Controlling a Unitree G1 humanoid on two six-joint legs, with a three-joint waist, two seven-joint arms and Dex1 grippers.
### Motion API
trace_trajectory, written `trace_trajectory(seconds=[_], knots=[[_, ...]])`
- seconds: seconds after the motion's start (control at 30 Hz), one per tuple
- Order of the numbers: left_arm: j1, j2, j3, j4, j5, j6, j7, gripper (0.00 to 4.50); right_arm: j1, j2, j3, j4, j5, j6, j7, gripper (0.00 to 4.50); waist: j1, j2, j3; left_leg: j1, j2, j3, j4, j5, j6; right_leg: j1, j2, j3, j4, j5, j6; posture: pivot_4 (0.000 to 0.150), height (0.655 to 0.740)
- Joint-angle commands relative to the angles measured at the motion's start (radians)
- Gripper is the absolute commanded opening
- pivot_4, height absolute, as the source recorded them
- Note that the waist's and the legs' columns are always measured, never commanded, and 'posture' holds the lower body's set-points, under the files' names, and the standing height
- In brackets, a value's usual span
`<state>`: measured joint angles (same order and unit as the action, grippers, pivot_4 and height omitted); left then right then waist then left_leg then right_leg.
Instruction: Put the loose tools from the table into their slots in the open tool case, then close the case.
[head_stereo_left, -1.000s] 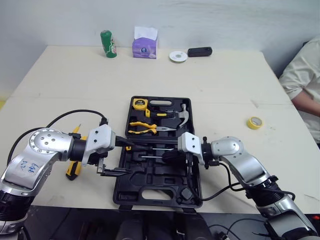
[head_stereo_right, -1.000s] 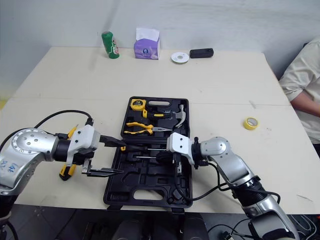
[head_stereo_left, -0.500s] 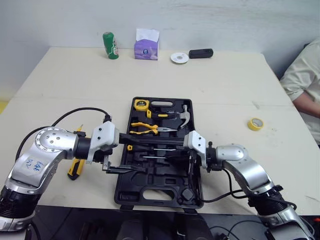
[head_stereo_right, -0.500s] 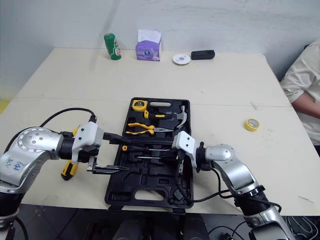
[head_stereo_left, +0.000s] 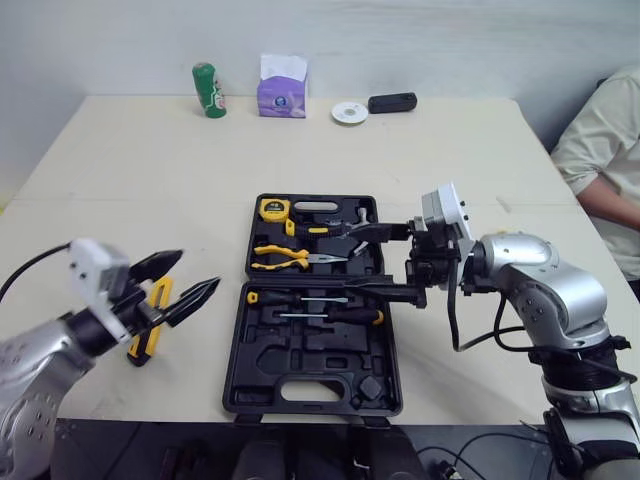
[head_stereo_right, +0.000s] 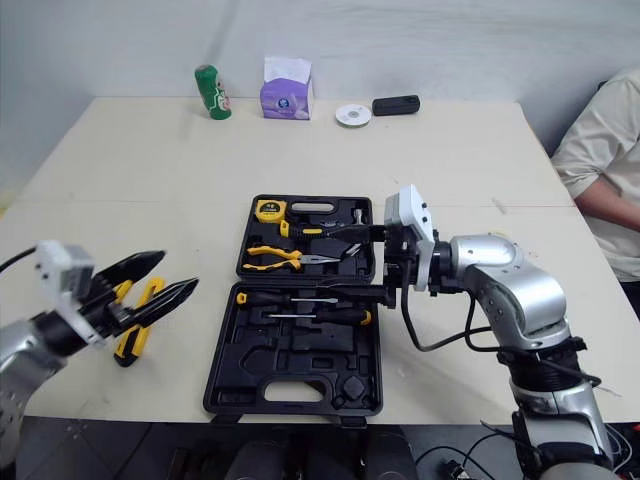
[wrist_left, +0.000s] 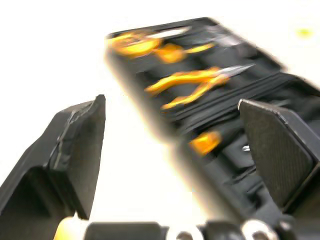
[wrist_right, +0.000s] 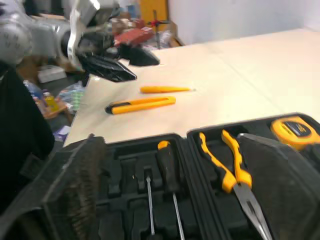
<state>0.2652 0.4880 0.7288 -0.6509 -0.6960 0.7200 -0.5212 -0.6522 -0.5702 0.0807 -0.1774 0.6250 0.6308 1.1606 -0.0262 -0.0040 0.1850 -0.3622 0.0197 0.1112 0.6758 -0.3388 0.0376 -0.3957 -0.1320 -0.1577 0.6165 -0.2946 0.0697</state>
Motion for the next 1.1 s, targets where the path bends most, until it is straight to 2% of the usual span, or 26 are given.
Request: trace_trajectory(seconds=[0.03,0.23,0.33,0.43,0.57,0.7,0.8,1.1], knots=[[0.135,-0.093,0.160,-0.094,-0.014,-0.065,0.081,4.50,-0.054,0.023,0.024,0.038,0.007,-0.024,0.055,4.42,0.000,-0.001,0.000,-0.001,0.000,0.000,0.000,0.000,0.000,0.000,0.000,0.000,-0.002,0.000,0.000,0.150,0.7316],[0.406,-0.283,0.302,-0.082,0.007,-0.201,0.106,4.50,-0.098,0.054,0.074,0.092,-0.010,-0.055,0.130,4.42,0.015,-0.002,0.000,-0.008,0.000,0.000,0.003,-0.004,0.003,-0.006,-0.001,0.000,-0.003,0.000,0.000,0.150,0.7316],[0.473,-0.308,0.293,-0.061,0.024,-0.249,0.095,4.50,-0.110,0.064,0.081,0.109,-0.018,-0.063,0.142,4.42,0.027,-0.002,0.000,-0.011,0.000,0.000,0.004,-0.007,0.006,-0.010,-0.001,0.000,-0.003,0.000,0.000,0.150,0.7316],[0.489,-0.289,0.271,-0.022,0.047,-0.280,0.090,4.50,-0.113,0.069,0.084,0.116,-0.028,-0.069,0.146,4.42,0.028,-0.002,0.000,-0.013,0.000,0.000,0.004,-0.009,0.009,-0.012,-0.001,0.000,-0.003,0.000,0.000,0.150,0.7316],[0.427,-0.157,0.265,0.074,0.050,-0.278,0.078,4.50,-0.099,0.065,0.081,0.100,-0.037,-0.067,0.135,4.42,0.026,-0.001,0.001,-0.014,0.001,0.000,0.004,-0.009,0.009,-0.014,-0.001,0.000,-0.002,-0.001,-0.001,0.150,0.7316],[0.330,0.069,0.182,0.264,0.097,-0.264,-0.034,4.50,-0.073,0.050,0.078,0.061,-0.047,-0.057,0.106,4.42,0.025,-0.001,0.001,-0.014,0.001,0.000,0.004,-0.009,0.009,-0.015,-0.001,0.000,0.000,-0.001,-0.002,0.150,0.7316],[0.236,0.191,0.123,0.400,0.119,-0.267,-0.095,4.50,-0.040,0.029,0.067,0.012,-0.046,-0.044,0.077,4.42,0.022,0.000,0.001,-0.014,0.000,0.000,0.004,-0.006,0.004,-0.015,-0.002,0.000,0.001,-0.001,-0.002,0.150,0.7316],[-0.037,0.325,-0.029,0.687,0.173,-0.259,-0.162,4.50,0.049,-0.025,0.002,-0.134,-0.007,0.013,-0.025,4.42,0.013,0.000,0.001,-0.014,0.000,0.002,0.001,-0.008,0.001,-0.016,-0.001,0.000,0.004,-0.001,-0.002,0.150,0.7316]])
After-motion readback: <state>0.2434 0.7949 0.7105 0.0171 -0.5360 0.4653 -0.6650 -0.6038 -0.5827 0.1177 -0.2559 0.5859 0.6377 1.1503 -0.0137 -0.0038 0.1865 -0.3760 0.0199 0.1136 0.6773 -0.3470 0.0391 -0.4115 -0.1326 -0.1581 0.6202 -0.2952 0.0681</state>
